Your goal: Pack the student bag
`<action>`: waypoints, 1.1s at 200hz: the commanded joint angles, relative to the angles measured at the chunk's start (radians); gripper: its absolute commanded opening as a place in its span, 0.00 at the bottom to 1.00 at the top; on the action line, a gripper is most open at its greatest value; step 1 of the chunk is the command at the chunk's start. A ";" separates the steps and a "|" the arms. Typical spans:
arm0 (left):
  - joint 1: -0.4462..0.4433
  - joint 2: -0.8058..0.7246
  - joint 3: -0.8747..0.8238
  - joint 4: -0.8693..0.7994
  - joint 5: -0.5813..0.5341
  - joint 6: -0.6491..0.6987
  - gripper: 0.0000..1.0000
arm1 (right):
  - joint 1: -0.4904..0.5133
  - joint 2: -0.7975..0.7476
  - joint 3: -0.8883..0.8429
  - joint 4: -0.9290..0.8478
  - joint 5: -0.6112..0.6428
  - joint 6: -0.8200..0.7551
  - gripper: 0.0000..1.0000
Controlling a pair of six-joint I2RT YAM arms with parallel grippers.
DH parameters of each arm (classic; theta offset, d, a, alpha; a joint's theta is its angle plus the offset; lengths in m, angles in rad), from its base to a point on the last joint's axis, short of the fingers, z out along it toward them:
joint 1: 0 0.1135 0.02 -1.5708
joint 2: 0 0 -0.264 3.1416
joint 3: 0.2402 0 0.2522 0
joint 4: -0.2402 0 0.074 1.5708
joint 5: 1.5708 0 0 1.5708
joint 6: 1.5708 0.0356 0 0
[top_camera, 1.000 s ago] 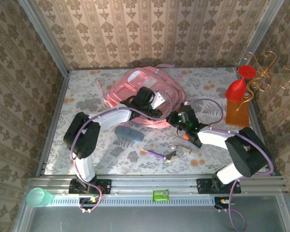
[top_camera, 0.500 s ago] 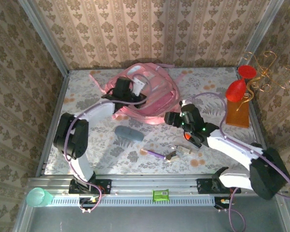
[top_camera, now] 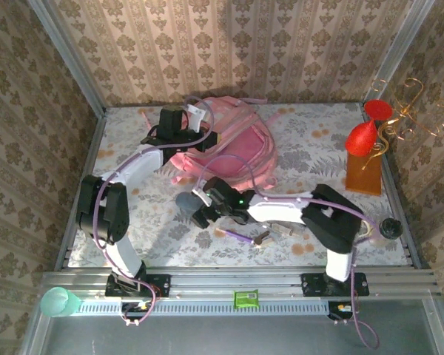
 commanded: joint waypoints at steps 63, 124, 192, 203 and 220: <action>-0.003 -0.036 0.056 -0.007 0.057 0.007 0.00 | -0.014 -0.023 0.014 -0.050 -0.063 -0.030 0.35; -0.001 -0.071 0.068 -0.021 0.065 0.003 0.00 | -0.333 -0.500 -0.325 0.024 -0.131 0.329 0.27; -0.006 -0.036 0.181 0.048 0.142 -0.130 0.00 | -0.485 -0.205 -0.031 0.093 -0.058 0.822 0.32; -0.007 -0.027 0.215 0.051 0.156 -0.154 0.00 | -0.482 -0.136 0.051 0.116 -0.055 0.868 0.33; -0.010 -0.015 0.254 0.071 0.151 -0.192 0.00 | -0.457 -0.013 0.194 0.123 -0.022 0.944 0.42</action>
